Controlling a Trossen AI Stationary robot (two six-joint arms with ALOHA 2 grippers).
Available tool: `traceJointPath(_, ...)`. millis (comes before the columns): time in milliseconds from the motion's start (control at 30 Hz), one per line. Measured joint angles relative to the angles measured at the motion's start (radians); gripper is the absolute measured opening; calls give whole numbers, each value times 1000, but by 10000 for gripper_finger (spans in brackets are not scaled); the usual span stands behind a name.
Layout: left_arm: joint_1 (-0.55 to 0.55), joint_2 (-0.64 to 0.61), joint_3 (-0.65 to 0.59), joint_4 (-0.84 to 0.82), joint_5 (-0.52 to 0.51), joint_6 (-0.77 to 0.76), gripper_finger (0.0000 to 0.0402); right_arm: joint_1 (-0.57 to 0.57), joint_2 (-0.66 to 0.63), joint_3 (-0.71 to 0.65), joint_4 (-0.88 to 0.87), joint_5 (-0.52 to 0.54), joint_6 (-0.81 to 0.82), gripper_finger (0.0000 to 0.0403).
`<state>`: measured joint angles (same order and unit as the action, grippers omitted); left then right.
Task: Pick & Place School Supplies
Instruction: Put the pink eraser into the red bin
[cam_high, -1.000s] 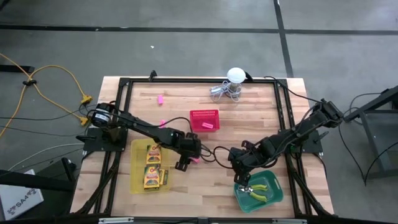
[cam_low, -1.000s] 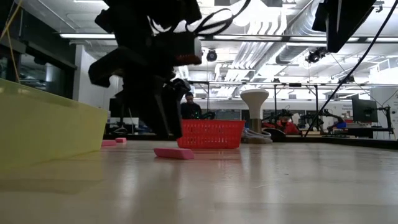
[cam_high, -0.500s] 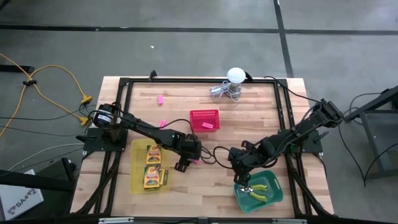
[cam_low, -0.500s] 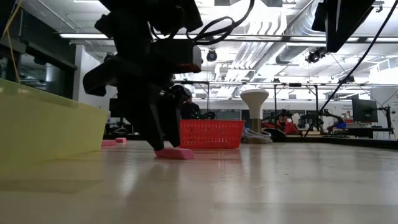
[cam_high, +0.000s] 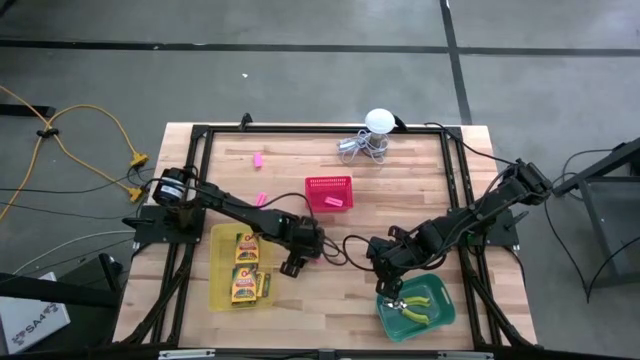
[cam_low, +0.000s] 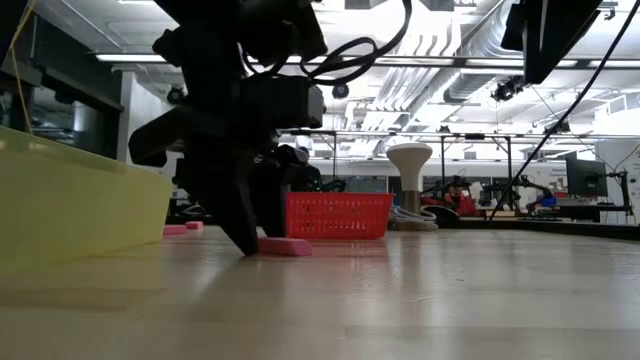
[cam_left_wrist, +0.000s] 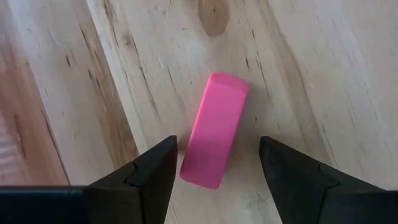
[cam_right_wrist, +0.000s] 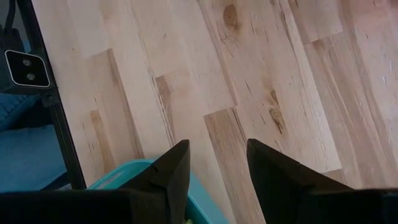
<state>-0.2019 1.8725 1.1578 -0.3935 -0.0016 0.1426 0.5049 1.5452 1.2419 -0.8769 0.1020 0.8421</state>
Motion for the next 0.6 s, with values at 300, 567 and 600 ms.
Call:
traceJointPath(300, 0, 0, 0, -2, -1, 0, 195, 0, 0, 0, 2, 0, 0, 149)
traceJointPath(567, 0, -1, 0, -2, -1, 0, 181, 0, 0, 0, 3, 0, 0, 149)
traceJointPath(600, 0, -1, 0, -2, -1, 0, 178, 0, 0, 0, 3, 0, 0, 149)
